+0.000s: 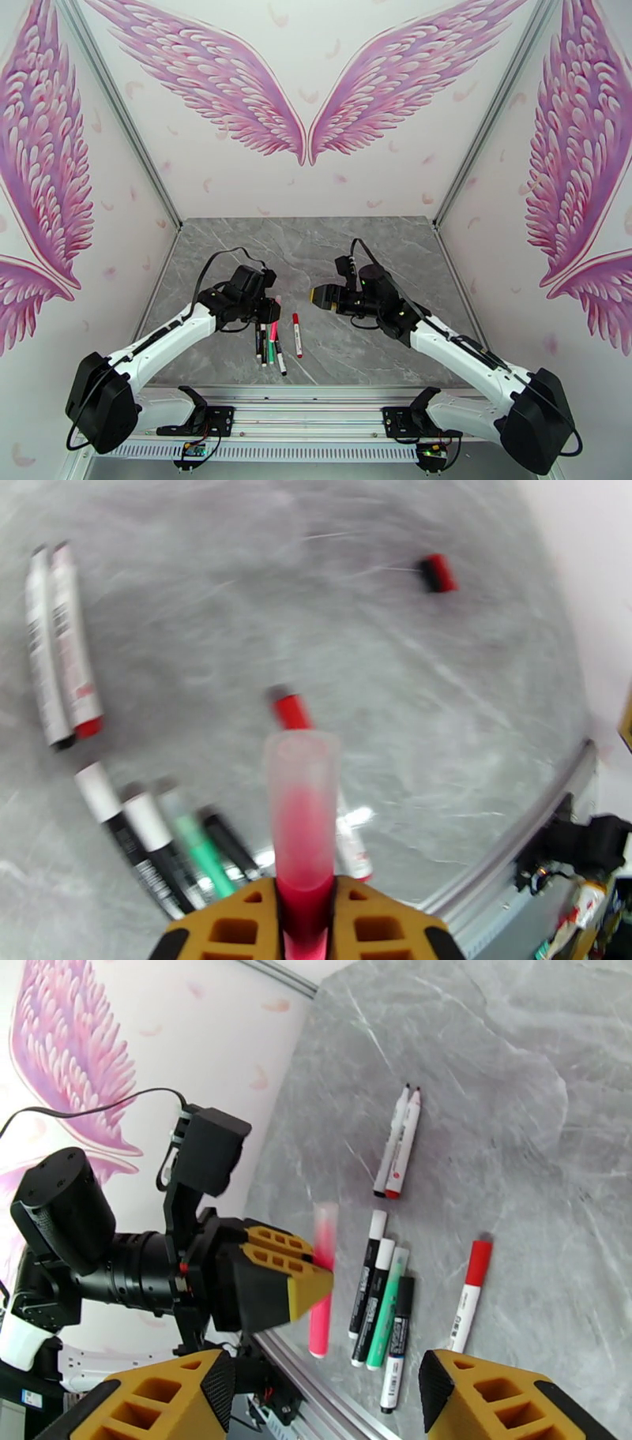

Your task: Open the pen caps

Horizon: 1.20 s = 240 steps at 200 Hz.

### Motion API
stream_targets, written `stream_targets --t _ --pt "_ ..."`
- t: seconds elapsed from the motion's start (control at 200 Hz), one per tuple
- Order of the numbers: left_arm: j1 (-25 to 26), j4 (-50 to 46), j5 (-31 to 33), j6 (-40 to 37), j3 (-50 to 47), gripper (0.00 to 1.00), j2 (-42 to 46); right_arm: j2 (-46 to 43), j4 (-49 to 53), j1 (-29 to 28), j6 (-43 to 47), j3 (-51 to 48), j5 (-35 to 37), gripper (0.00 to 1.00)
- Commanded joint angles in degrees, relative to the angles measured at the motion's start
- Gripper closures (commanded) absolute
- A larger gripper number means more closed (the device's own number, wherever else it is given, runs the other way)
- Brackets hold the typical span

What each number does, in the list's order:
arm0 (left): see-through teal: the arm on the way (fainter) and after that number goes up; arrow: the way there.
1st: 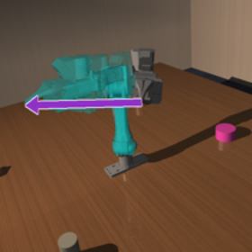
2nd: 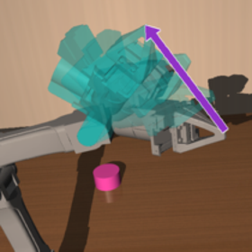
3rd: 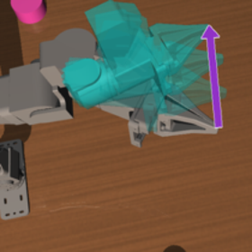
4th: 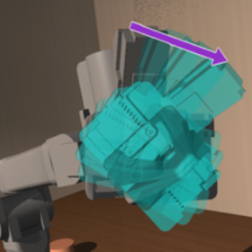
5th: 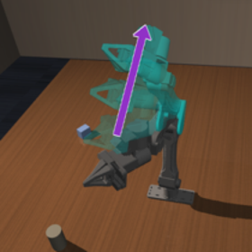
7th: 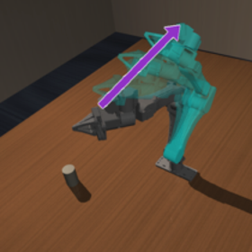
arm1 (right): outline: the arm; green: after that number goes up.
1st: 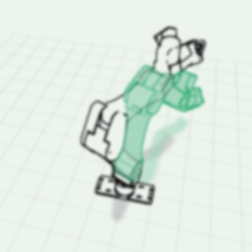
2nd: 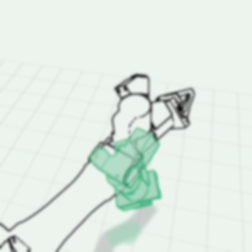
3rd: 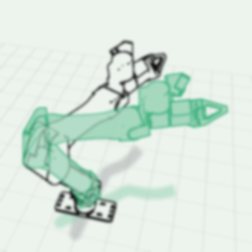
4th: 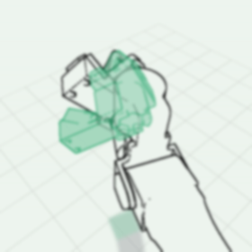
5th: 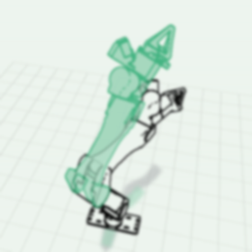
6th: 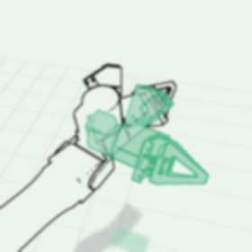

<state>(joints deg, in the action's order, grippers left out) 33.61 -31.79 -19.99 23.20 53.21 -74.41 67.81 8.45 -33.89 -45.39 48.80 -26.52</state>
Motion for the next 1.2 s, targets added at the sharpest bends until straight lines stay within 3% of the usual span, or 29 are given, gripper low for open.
stream_targets --t 0.0,0.485,0.895,1.194 --pt "1.8 7.8 -9.7 -3.2 2.4 0.84 -1.2 1.8 4.0 0.9 1.5 3.7 -1.3 0.34" --pt "8.3 14.4 -12.2 -2.5 5.3 0.85 -5.9 5.4 7.3 1.0 2.8 5.2 -1.6 0.46" --pt "8.8 16.7 -11.8 -1.3 5.9 0.85 -6.9 7.0 6.9 0.9 3.1 4.3 -3.7 0.54" --pt "8.8 16.1 -11.5 -1.6 6.0 0.85 -6.8 7.8 6.8 1.0 3.1 4.5 -3.6 0.71"
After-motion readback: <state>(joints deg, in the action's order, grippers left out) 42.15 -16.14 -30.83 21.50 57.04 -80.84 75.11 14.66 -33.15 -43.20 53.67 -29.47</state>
